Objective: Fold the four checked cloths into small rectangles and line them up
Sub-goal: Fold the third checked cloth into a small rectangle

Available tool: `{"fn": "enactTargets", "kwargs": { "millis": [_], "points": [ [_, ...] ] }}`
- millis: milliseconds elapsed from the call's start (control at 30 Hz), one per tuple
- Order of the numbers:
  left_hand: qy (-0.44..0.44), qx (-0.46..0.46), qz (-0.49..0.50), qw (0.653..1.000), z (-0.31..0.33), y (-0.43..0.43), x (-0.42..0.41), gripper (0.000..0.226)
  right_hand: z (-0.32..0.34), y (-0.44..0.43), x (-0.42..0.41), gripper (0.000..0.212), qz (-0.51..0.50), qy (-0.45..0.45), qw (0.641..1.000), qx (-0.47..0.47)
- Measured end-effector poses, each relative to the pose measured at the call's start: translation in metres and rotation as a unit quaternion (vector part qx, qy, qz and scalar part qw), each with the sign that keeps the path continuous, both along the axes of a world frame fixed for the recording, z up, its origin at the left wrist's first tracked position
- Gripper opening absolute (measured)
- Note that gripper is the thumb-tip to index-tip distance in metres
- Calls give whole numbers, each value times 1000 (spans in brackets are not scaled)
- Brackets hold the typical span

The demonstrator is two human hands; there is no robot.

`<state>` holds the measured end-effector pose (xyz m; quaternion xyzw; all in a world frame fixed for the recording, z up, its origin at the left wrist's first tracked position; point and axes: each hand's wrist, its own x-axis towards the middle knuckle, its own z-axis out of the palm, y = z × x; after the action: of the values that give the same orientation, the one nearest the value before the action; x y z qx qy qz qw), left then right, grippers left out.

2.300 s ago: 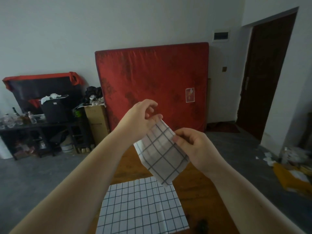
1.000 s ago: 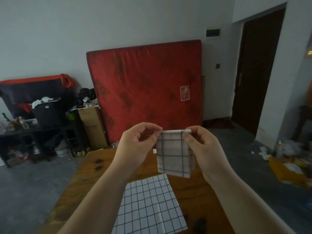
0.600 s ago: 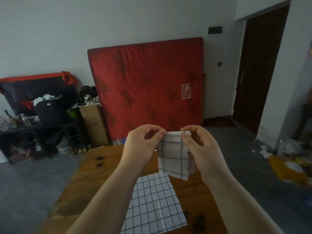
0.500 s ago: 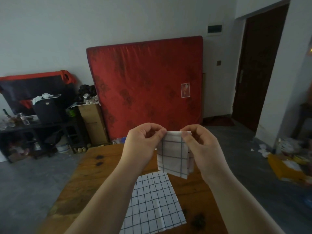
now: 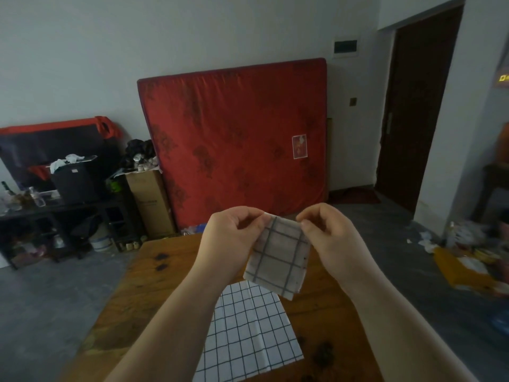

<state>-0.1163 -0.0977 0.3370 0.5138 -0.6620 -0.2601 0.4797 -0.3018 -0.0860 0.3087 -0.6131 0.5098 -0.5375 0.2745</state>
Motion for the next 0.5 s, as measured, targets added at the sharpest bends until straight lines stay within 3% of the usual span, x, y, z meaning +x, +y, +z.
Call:
{"fn": "enactTargets", "kwargs": {
  "millis": [133,367,500],
  "points": [
    [-70,2,-14,997,0,3,0,11,3,5,4,9,27,111,993,-37],
    [-58,43,-56,996,-1,7,6,11,3,5,8,12,12,36,999,-28],
    [-77,56,-52,994,-3,8,11,13,1,5,10,11,46,92,995,-12]
  ]
}}
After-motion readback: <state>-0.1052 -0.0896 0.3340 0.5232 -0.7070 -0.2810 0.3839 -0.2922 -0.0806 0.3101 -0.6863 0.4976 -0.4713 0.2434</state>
